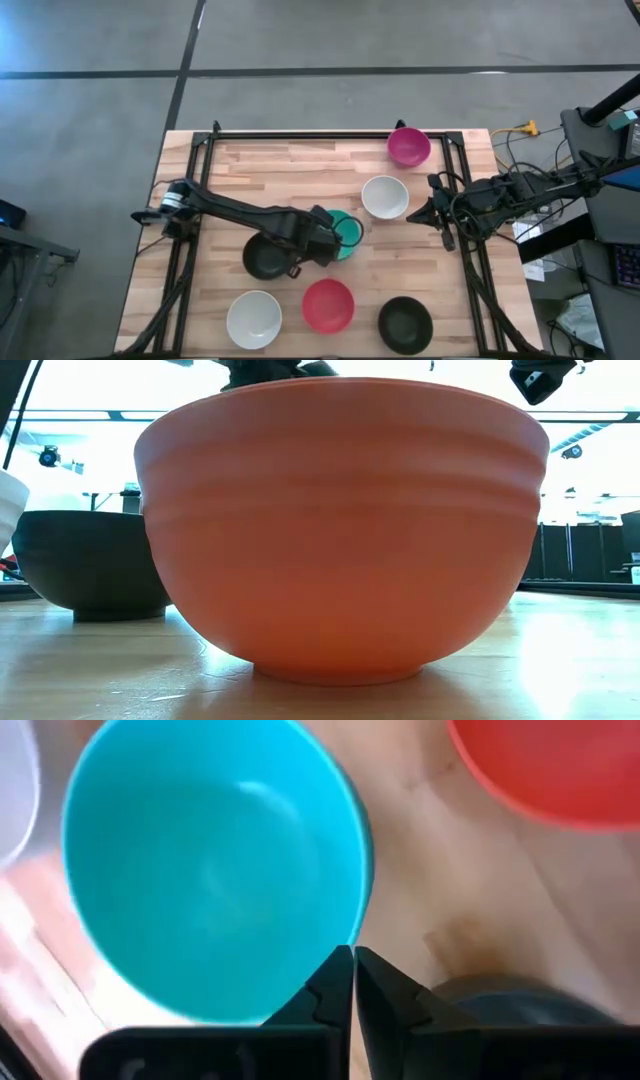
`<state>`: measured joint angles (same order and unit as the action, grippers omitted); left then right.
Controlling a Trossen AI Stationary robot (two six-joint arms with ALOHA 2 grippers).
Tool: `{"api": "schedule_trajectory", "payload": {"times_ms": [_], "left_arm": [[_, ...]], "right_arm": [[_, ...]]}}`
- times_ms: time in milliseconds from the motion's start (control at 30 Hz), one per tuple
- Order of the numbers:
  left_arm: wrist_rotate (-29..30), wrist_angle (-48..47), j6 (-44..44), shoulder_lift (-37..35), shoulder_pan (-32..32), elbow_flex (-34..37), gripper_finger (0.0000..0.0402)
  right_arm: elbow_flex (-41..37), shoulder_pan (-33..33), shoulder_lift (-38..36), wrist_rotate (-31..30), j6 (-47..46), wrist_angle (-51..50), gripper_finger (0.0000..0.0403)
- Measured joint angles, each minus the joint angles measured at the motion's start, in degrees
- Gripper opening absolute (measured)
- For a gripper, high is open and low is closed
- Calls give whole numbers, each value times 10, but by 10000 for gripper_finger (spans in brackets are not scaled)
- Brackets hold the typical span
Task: Nest bowls inside each other
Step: Stack the top white bowl on top of the light blue bowl
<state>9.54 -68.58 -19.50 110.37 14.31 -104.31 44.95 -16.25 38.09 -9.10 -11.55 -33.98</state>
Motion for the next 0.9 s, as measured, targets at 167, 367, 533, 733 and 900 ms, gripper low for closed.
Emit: {"api": "schedule_trajectory", "payload": {"times_ms": [167, 367, 533, 733, 900], "left_arm": [[-11, -9, 76, -33, -9, 0, 0], [-86, 132, 188, -139, -52, 61, 0], [-87, 463, 247, -309, -76, 245, 0], [-56, 867, 297, -502, -81, 510, 0], [-57, 1044, 302, -627, -78, 662, 0]], "right_arm": [[0, 0, 6, 0, -1, 12, 9], [0, 0, 33, 0, -20, 77, 9], [0, 10, 69, -4, -15, 162, 9], [0, 33, 106, -4, -18, 254, 9], [5, 73, 115, -5, -71, 203, 9]]}}
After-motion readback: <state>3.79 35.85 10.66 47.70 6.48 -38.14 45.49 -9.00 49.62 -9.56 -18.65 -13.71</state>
